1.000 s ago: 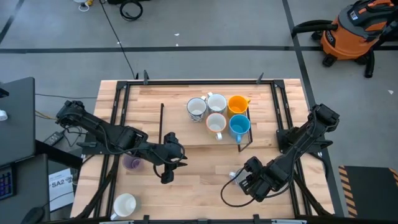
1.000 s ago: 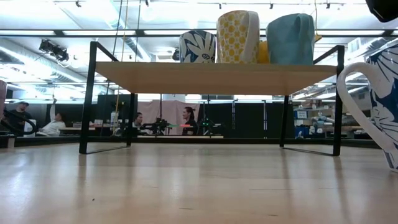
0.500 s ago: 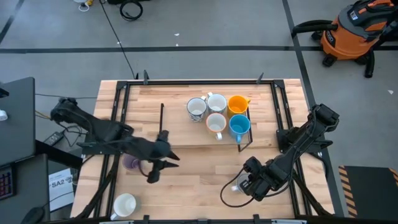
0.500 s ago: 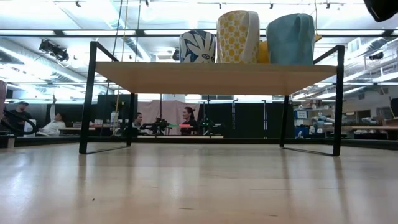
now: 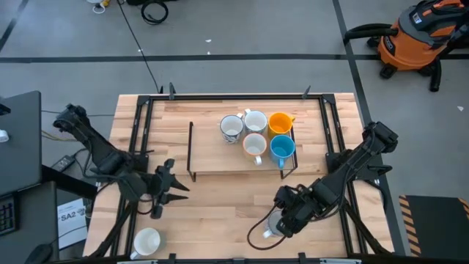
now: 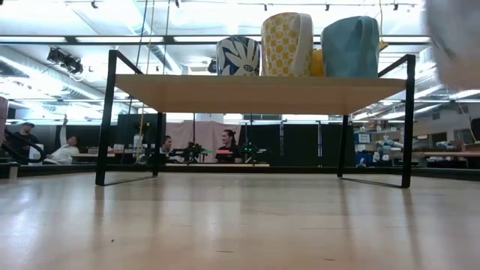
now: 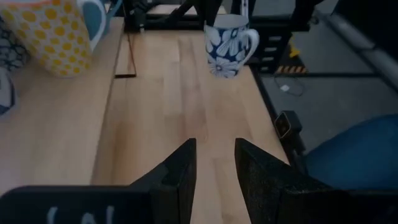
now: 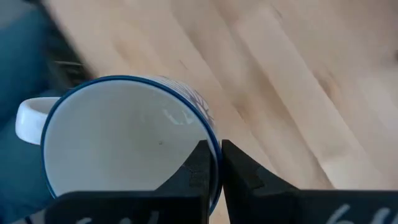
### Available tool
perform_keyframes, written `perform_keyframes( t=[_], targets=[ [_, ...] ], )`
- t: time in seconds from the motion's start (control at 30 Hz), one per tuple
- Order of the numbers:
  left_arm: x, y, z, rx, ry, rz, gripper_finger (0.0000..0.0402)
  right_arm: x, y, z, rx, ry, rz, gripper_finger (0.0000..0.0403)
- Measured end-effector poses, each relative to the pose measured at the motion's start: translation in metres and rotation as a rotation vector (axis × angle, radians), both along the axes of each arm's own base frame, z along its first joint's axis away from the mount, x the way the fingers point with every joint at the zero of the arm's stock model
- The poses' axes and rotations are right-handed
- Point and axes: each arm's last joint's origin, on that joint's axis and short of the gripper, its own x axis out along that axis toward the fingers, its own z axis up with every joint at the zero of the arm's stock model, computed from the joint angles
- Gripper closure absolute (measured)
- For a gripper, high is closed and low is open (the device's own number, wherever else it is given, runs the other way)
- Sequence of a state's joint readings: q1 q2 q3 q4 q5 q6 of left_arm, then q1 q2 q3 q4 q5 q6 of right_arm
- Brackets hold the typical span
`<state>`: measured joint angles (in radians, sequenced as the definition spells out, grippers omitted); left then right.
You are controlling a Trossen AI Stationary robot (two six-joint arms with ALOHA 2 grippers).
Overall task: Place coffee mugs
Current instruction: Put the blue patterned mug on the shelf
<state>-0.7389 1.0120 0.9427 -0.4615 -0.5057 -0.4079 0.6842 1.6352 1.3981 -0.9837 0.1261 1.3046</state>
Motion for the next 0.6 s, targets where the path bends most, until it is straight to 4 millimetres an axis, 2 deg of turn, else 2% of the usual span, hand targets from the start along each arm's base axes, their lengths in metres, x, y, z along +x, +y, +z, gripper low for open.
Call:
perform_keyframes(
  t=[0.17, 0.33, 0.47, 0.6],
  targets=[
    [-0.006, 0.004, -0.017, -0.033, -0.038, -0.003, 0.0285, 0.022, -0.012, 0.042, 0.003, -0.149, 0.117, 0.0378],
    [-0.006, 0.005, -0.018, -0.033, -0.046, 0.007, 0.0285, 0.040, -0.034, 0.079, -0.063, -0.296, 0.211, 0.0378],
    [-0.006, 0.005, -0.018, -0.028, -0.049, 0.015, 0.0285, 0.054, -0.055, 0.099, -0.148, -0.412, 0.293, 0.0378],
    [-0.006, 0.005, -0.018, -0.009, -0.055, 0.009, 0.0285, 0.071, -0.076, 0.109, -0.235, -0.532, 0.377, 0.0379]
  ],
)
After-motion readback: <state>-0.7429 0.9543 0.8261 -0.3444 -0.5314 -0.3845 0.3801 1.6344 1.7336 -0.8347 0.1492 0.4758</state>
